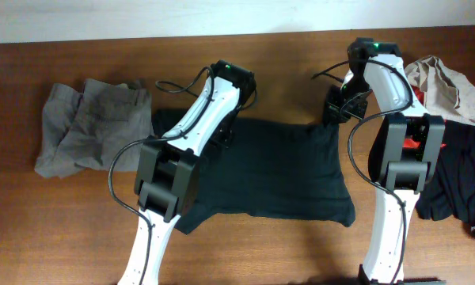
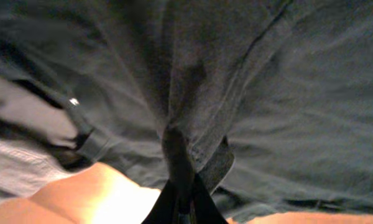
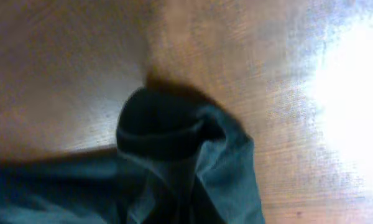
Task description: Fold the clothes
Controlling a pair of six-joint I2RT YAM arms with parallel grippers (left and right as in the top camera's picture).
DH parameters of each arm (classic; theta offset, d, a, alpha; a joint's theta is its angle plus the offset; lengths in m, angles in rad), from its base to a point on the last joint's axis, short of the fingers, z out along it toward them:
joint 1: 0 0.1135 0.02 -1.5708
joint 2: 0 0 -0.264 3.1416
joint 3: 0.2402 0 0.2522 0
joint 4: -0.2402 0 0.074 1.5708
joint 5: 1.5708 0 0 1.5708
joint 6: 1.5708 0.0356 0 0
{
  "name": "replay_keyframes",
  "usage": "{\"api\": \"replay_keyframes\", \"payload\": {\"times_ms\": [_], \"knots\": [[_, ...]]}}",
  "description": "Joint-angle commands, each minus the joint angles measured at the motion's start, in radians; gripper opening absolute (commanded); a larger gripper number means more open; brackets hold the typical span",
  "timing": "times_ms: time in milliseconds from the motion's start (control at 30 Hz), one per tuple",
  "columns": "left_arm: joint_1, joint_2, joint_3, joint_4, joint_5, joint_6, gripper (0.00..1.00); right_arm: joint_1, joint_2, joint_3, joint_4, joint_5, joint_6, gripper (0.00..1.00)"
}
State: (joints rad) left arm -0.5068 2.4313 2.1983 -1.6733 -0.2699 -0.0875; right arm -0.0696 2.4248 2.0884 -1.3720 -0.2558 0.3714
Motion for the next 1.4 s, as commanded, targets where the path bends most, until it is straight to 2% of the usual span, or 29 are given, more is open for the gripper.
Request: {"api": "replay_keyframes", "payload": {"times_ms": [0,333,467,867,1033,1167,1300,1367], "knots": [[0.019,-0.042,0.035,-0.015,-0.045,0.006,0.04,-0.006,0.005,-0.006,-0.032,-0.010,0.006,0.04],[0.114,-0.170,0.035,-0.015,-0.018,0.060,0.05,-0.038,-0.049,0.003,-0.163,0.129,0.004,0.04],[0.133,-0.172,0.031,-0.015,0.067,0.120,0.05,-0.042,-0.049,0.003,-0.207,0.147,0.004,0.04],[0.132,-0.172,0.028,-0.015,0.064,0.146,0.05,-0.042,-0.049,0.003,-0.263,0.182,0.003,0.04],[0.132,-0.172,0.028,-0.015,0.064,0.158,0.06,-0.042,-0.049,0.003,-0.272,0.182,0.003,0.13],[0.132,-0.172,0.028,-0.015,0.064,0.165,0.16,-0.042,-0.049,0.003,-0.274,0.183,0.003,0.18],[0.137,-0.173,0.028,-0.015,0.064,0.165,0.36,-0.042,-0.049,0.003,-0.274,0.187,0.003,0.20],[0.138,-0.173,0.028,-0.015,0.064,0.169,0.43,-0.042,-0.049,0.003,-0.274,0.190,0.003,0.20]]}}
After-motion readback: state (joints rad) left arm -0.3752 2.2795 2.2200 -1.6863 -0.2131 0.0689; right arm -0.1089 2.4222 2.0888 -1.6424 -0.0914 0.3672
